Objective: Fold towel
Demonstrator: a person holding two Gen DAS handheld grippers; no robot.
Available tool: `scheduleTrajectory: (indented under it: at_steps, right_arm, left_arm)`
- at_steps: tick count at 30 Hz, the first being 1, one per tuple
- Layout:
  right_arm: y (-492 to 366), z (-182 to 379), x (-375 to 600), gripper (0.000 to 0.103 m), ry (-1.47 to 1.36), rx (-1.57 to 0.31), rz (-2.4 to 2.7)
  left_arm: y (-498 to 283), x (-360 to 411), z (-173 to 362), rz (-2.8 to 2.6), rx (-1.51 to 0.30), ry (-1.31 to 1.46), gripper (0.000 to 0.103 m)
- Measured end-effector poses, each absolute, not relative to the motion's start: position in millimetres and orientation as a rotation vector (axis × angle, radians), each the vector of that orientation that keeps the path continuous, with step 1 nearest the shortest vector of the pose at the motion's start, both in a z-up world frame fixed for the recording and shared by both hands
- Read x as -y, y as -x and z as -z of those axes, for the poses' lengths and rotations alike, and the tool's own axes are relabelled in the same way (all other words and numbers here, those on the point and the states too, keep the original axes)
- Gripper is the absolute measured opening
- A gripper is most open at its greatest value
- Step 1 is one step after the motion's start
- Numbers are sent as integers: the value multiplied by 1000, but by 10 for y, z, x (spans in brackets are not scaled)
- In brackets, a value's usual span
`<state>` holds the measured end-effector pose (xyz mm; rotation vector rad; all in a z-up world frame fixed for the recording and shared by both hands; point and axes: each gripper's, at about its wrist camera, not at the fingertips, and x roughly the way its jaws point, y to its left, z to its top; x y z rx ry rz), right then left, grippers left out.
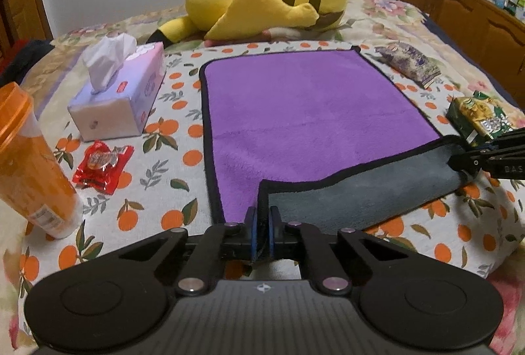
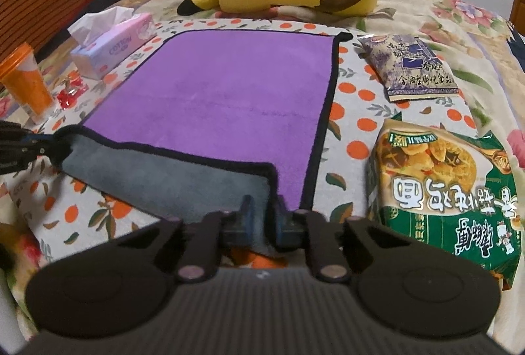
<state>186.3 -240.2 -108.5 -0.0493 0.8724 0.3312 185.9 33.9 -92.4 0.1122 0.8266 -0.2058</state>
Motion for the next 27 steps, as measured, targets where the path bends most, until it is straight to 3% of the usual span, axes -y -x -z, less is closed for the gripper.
scheduleTrajectory:
  at_steps: [27]
  right_arm:
    - [-1863,832,2572,5,-24,-695,-343]
  left_arm:
    - [-1681,-305,466,226,-633,-82,6]
